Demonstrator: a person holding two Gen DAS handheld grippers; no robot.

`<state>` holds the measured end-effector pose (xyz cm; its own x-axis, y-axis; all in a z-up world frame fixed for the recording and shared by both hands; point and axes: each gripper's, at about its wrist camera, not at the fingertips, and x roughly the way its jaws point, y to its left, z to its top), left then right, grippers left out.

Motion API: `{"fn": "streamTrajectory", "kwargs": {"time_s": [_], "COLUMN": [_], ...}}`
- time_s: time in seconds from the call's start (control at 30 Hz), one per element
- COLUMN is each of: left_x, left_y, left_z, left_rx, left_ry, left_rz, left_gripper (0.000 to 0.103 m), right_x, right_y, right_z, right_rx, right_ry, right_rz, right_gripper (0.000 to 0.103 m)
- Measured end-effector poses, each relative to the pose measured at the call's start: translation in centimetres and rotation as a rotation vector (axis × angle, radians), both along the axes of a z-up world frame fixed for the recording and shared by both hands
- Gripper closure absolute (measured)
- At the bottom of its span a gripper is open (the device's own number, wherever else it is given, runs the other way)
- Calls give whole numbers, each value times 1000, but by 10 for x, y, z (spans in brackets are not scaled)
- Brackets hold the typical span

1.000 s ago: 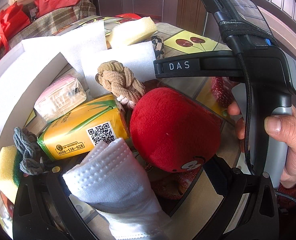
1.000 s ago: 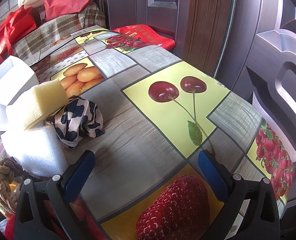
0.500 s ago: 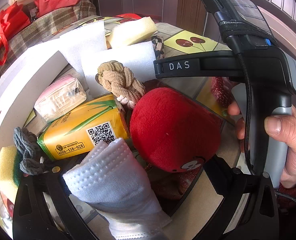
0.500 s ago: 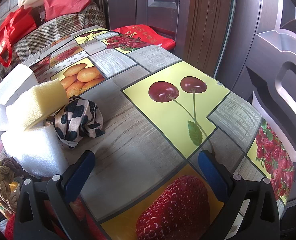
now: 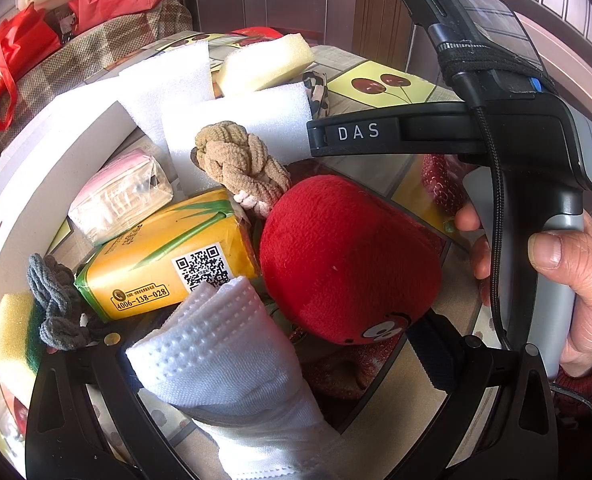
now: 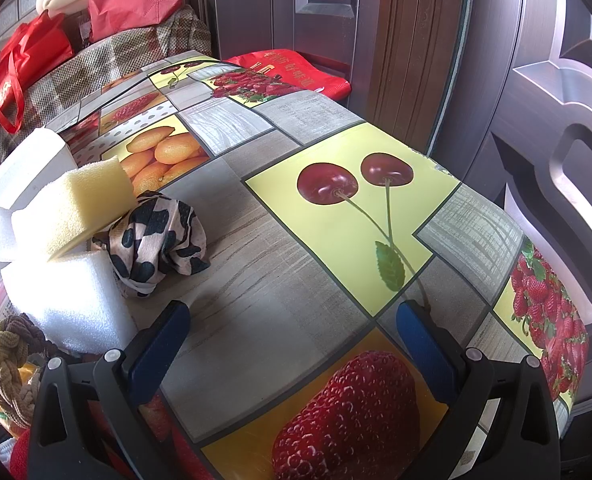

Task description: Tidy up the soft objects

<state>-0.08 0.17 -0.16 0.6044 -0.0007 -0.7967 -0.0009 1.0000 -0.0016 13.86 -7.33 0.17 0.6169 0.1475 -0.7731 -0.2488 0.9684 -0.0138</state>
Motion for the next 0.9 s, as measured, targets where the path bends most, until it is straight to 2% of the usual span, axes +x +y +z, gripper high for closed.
{"fn": "streamTrajectory", "kwargs": {"time_s": [0.13,0.2,0.3,0.4,0.47,0.57,0.7,0.8,0.9], "left_x": [1,-3,-28,-63,-91,-132,-177,-197,-206], "left_y": [-3,-5,1,4,19,55,97,118,125], "left_z": [1,3,21,54,76,102,119,114,99], "left_rx": [1,-37,-172,-192,-223,-253,-243,-212,-166], "left_ry": [-3,-21,-94,-204,-278,-378,-456,-464,-421], "left_rz": [5,12,-24,-18,17,119,252,311,337], "left_gripper": [1,1,1,0,0,0,0,0,0], "right_x": [0,0,0,-1,0,-1,0,-4,-15], "right_y": [0,0,0,0,0,-1,-6,-23,-50], "right_z": [0,0,0,0,0,1,2,9,21], "right_rx": [0,2,6,5,6,12,29,114,301], "right_ry": [0,1,2,1,2,2,0,-11,-49], "right_rz": [0,0,-3,-5,-5,-6,-7,-12,91], "right_gripper": [0,0,0,0,0,0,0,0,0]}}
